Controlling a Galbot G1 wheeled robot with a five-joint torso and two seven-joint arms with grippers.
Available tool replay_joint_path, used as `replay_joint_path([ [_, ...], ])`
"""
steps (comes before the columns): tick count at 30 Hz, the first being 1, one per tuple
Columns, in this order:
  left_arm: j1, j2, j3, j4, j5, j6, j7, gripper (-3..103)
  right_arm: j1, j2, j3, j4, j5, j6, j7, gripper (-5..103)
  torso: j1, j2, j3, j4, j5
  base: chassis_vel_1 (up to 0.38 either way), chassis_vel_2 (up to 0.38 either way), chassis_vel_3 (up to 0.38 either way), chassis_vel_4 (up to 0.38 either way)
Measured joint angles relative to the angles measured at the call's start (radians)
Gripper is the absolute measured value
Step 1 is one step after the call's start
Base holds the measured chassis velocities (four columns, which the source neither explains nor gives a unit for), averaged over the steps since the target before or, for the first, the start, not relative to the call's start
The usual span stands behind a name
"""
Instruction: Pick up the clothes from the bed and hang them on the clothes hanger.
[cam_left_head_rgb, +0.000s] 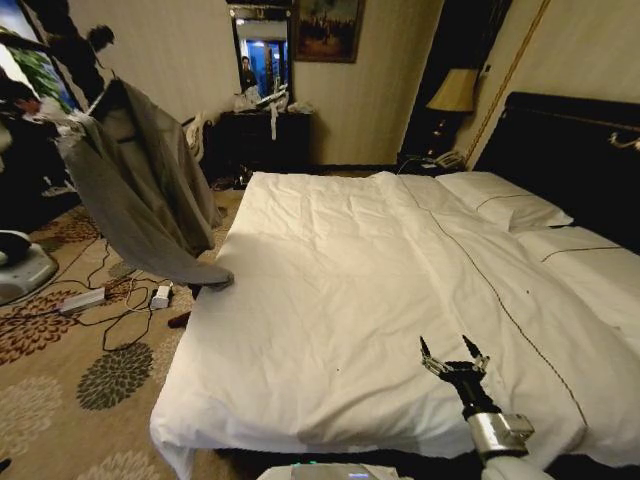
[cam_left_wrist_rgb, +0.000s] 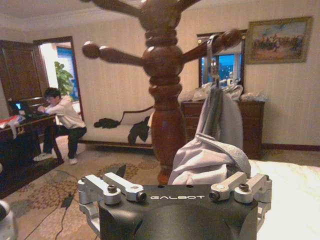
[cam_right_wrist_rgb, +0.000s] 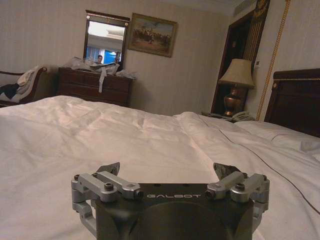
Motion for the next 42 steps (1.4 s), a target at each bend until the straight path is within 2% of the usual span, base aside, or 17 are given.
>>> replay_joint_path([
  [3,-0.149,-0.029,0.146,0.032,-0.009,0.0,0.006,100,0.0,0.0,0.0,0.0,0.0,0.0,0.0,100,0.0,0.0,0.0,0.0001,-0.0003,0.0,0.0,0.0,0.0],
  [4,-0.149,-0.029,0.146,0.032,-0.009,0.0,0.006,100,0.0,0.0,0.0,0.0,0.0,0.0,0.0,100,0.0,0.0,0.0,0.0001,-0.0003,0.0,0.0,0.0,0.0],
  [6,-0.296,-0.084,0.27,0.091,-0.013,0.0,0.011,100,0.0,0.0,0.0,0.0,0.0,0.0,0.0,100,0.0,0.0,0.0,0.0005,-0.0004,0.0,0.0,0.0,0.0],
  [7,-0.35,-0.111,0.317,0.121,-0.02,0.0,0.014,100,0.0,0.0,0.0,0.0,0.0,0.0,0.0,100,0.0,0.0,0.0,-0.0002,0.0001,0.0,0.0,0.0,0.0],
  [8,-0.433,-0.163,0.393,0.182,-0.036,0.0,0.012,100,0.0,0.0,0.0,0.0,0.0,0.0,0.0,100,0.0,0.0,0.0,-0.0003,0.0005,0.0,0.0,0.0,0.0],
  [9,-0.433,-0.163,0.393,0.182,-0.036,0.0,0.012,100,0.0,0.0,0.0,0.0,0.0,0.0,0.0,100,0.0,0.0,0.0,-0.0003,0.0005,0.0,0.0,0.0,0.0],
  [12,-0.595,-0.278,0.562,0.315,-0.059,0.0,0.025,100,0.0,0.0,0.0,0.0,0.0,0.0,0.0,100,0.0,0.0,0.0,-0.0009,0.0003,0.0,0.0,0.0,0.0],
  [13,-0.595,-0.278,0.562,0.315,-0.059,0.0,0.025,100,0.0,0.0,0.0,0.0,0.0,0.0,0.0,100,0.0,0.0,0.0,-0.0009,0.0003,0.0,0.0,0.0,0.0],
  [17,-0.705,-0.348,0.695,0.388,-0.053,0.0,0.055,100,0.0,0.0,0.0,0.0,0.0,0.0,0.0,100,0.0,0.0,0.0,0.0001,0.0004,0.0,0.0,0.0,0.0],
  [19,-0.727,-0.363,0.723,0.409,-0.049,0.0,0.062,100,0.0,0.0,0.0,0.0,0.0,0.0,0.0,100,0.0,0.0,0.0,0.0001,0.0001,0.0,0.0,0.0,0.0],
  [21,-0.793,-0.401,0.818,0.468,-0.045,0.0,0.097,100,0.0,0.0,0.0,0.0,0.0,0.0,0.0,100,0.0,0.0,0.0,0.0002,0.0,0.0,0.0,0.0,0.0],
  [23,-0.801,-0.407,0.83,0.475,-0.044,0.0,0.102,100,0.0,0.0,0.0,0.0,0.0,0.0,0.0,100,0.0,0.0,0.0,0.0001,0.0002,0.0,0.0,0.0,0.0],
  [26,-0.834,-0.429,0.895,0.503,-0.039,0.0,0.125,100,0.0,0.0,0.0,0.0,0.0,0.0,0.0,100,0.0,0.0,0.0,-0.0001,0.0003,0.0,0.0,0.0,0.0],
  [28,-0.832,-0.432,0.897,0.51,-0.032,0.0,0.127,100,0.0,0.0,0.0,0.0,0.0,0.0,0.0,100,0.0,0.0,0.0,0.0001,-0.0002,0.0,0.0,0.0,0.0],
  [34,-0.788,-0.453,0.854,0.552,0.001,0.0,0.116,100,0.0,0.0,0.0,0.0,0.0,0.0,0.0,100,0.0,0.0,0.0,-0.0005,-0.0002,0.0,0.0,0.0,0.0],
  [42,-0.738,-0.41,0.795,0.523,-0.007,0.0,0.094,100,0.0,0.0,0.0,0.0,0.0,0.0,0.0,100,0.0,0.0,0.0,0.0,-0.0001,0.0,0.0,0.0,0.0],
])
